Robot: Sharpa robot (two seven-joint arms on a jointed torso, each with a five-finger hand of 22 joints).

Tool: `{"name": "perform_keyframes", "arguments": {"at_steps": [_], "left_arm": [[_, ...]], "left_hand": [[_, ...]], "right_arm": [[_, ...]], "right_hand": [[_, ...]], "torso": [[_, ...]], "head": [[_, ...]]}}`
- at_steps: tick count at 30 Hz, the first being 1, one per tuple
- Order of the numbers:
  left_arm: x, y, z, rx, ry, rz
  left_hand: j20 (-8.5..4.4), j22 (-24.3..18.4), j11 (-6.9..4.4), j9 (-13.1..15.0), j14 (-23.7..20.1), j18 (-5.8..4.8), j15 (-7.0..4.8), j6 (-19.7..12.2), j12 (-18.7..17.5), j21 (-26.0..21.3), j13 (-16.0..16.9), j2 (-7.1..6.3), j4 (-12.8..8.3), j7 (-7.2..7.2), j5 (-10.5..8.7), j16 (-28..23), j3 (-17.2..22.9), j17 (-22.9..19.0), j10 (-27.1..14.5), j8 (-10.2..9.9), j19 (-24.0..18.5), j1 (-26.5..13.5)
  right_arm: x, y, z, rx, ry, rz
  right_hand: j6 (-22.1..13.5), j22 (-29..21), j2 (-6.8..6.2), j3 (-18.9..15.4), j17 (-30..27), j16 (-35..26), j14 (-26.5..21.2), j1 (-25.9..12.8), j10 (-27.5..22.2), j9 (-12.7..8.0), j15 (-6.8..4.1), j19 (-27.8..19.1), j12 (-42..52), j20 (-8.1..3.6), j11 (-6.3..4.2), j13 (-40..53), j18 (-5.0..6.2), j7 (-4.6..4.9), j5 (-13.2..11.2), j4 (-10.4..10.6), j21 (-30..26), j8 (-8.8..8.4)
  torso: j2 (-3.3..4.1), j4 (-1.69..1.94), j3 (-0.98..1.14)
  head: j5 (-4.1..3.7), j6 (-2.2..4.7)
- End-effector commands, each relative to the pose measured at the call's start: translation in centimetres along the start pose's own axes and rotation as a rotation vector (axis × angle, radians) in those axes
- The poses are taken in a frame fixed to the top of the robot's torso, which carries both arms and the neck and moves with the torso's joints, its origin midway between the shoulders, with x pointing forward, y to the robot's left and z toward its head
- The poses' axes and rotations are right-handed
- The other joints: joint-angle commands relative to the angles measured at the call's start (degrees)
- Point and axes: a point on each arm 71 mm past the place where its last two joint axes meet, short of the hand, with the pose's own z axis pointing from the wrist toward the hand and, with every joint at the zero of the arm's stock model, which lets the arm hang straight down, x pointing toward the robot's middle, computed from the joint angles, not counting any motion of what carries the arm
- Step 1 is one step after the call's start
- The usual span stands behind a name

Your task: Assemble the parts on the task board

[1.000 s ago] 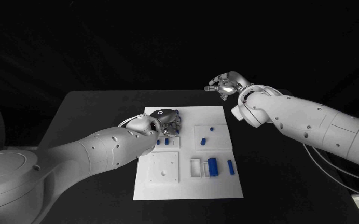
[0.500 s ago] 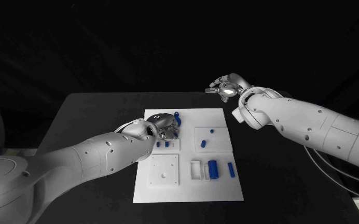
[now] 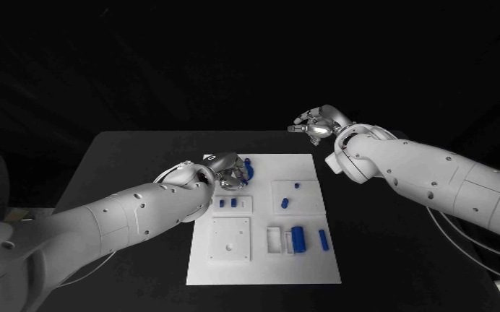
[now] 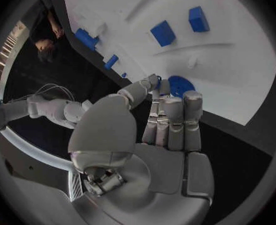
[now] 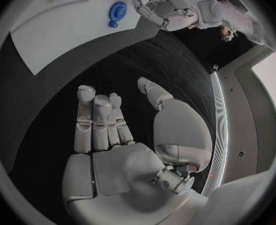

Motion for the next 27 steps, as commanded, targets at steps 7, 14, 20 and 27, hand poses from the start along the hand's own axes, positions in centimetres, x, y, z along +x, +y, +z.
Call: {"name": "perform_keyframes", "arguments": {"at_steps": [7, 14, 20, 27], "left_arm": [[-1.1, 1.5, -1.4, -0.028, 0.034, -0.071], [-1.3, 2.6, -1.8, -0.053, 0.046, -0.069], [-1.4, 3.2, -1.7, -0.067, 0.049, -0.055], [-1.3, 3.7, -1.7, -0.079, 0.056, -0.052]], "left_hand": [[-0.33, 0.63, 0.41, 0.08, 0.25, 6.25, -0.29, 0.66, -0.30, 0.40, 0.03, 0.28, 0.02, 0.12, 0.35, 0.38, 0.39, -0.06, 1.03, 0.30, 0.11, -0.56], [-0.36, 0.63, 0.40, 0.08, 0.27, 6.24, -0.30, 0.67, -0.33, 0.40, 0.05, 0.29, 0.00, 0.11, 0.39, 0.39, 0.43, -0.08, 1.08, 0.30, 0.12, -0.58], [-0.38, 0.62, 0.39, 0.08, 0.27, 6.23, -0.30, 0.68, -0.35, 0.41, 0.06, 0.31, -0.02, 0.11, 0.41, 0.39, 0.45, -0.08, 1.10, 0.30, 0.13, -0.59], [-0.41, 0.62, 0.39, 0.09, 0.28, 6.22, -0.31, 0.68, -0.39, 0.41, 0.07, 0.33, -0.05, 0.10, 0.44, 0.40, 0.48, -0.09, 1.13, 0.31, 0.14, -0.59]], "right_arm": [[-0.1, -0.1, -0.1, -0.008, 0.008, -0.004], [-0.2, -0.2, -0.1, -0.006, 0.007, -0.004], [-0.1, -0.1, -0.1, -0.008, 0.009, -0.004], [-0.1, -0.1, -0.1, -0.008, 0.009, -0.004]], "right_hand": [[0.00, 1.04, 0.40, 0.00, -0.08, 0.29, -0.15, -0.28, -0.27, -0.09, -0.27, 0.04, 0.39, -0.48, -0.02, -0.08, 2.57, 0.47, 0.27, 0.30, -0.31, 0.39], [-0.01, 1.05, 0.40, 0.00, -0.09, 0.29, -0.15, -0.27, -0.28, -0.09, -0.27, 0.04, 0.41, -0.49, -0.03, -0.10, 2.57, 0.47, 0.27, 0.29, -0.31, 0.38], [-0.01, 1.05, 0.40, 0.00, -0.09, 0.29, -0.15, -0.26, -0.28, -0.09, -0.27, 0.05, 0.42, -0.49, -0.03, -0.12, 2.57, 0.47, 0.28, 0.29, -0.31, 0.38], [-0.01, 1.05, 0.40, 0.00, -0.10, 0.30, -0.15, -0.27, -0.29, -0.10, -0.27, 0.04, 0.44, -0.49, -0.03, -0.15, 2.57, 0.46, 0.28, 0.29, -0.31, 0.38]], "torso": [[0.04, -0.01, 0.00], [0.12, -0.07, -0.03], [0.14, -0.15, -0.02], [0.13, -0.20, 0.03]], "head": [[0.49, 0.17], [0.59, 0.16], [0.75, 0.10], [0.76, -0.08]]}}
